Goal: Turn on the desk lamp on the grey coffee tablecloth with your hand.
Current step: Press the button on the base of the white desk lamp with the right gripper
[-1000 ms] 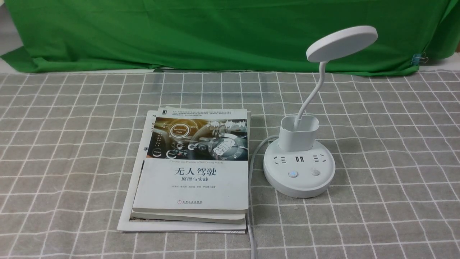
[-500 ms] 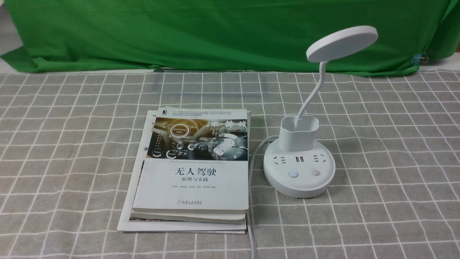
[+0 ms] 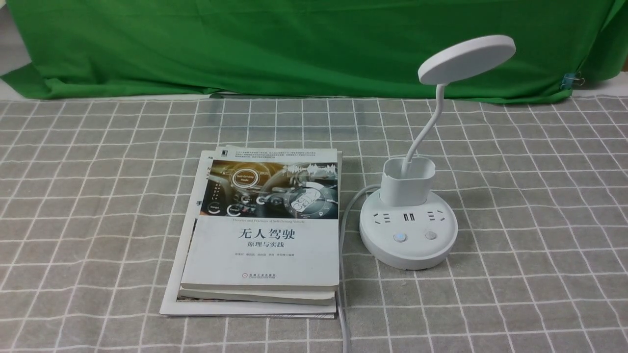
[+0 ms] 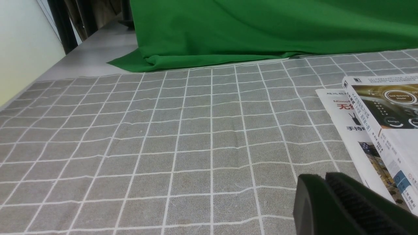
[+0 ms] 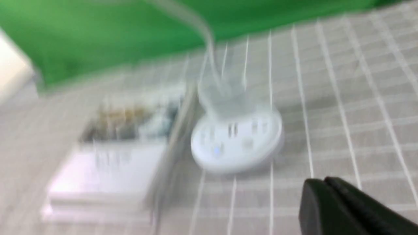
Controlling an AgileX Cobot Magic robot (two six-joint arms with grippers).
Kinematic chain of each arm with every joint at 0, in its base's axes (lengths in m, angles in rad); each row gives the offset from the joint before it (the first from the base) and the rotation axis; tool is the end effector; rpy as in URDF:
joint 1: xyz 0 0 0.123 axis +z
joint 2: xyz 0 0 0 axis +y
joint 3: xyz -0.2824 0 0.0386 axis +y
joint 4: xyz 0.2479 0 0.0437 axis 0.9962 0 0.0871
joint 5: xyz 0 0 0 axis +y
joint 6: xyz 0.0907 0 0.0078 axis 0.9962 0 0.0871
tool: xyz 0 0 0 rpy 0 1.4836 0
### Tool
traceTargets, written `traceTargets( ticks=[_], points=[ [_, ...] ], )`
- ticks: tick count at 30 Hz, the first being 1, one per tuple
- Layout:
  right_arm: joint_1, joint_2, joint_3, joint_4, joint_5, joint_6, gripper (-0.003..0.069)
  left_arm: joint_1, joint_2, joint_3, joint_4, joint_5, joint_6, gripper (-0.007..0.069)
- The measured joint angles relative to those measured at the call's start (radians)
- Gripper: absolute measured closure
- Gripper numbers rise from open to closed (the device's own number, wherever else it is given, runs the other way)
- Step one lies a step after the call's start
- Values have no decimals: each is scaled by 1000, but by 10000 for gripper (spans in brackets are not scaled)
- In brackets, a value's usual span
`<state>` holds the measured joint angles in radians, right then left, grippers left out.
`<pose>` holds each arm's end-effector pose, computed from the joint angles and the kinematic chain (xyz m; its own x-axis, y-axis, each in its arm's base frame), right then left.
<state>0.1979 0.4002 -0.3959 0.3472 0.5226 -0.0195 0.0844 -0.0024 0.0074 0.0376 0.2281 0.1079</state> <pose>0.0804 0.0319 0.2750 -0.4753 0.1866 -0.8598 -0.2218 0.9202 0.3224 0.0554 0.0055 0.1900 -0.1566 0.1313 -0.9789 -0.0709 0.9871 0.1437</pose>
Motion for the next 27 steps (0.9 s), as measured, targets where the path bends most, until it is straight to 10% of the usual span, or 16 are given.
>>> traceTargets(
  ticks=[9,27],
  points=[
    [6,486,-313,-138,369,-113,624,0,0,0,0,0,0,606],
    [254,1225,-633,-163,173,-135,624,0,0,0,0,0,-1,606]
  ],
)
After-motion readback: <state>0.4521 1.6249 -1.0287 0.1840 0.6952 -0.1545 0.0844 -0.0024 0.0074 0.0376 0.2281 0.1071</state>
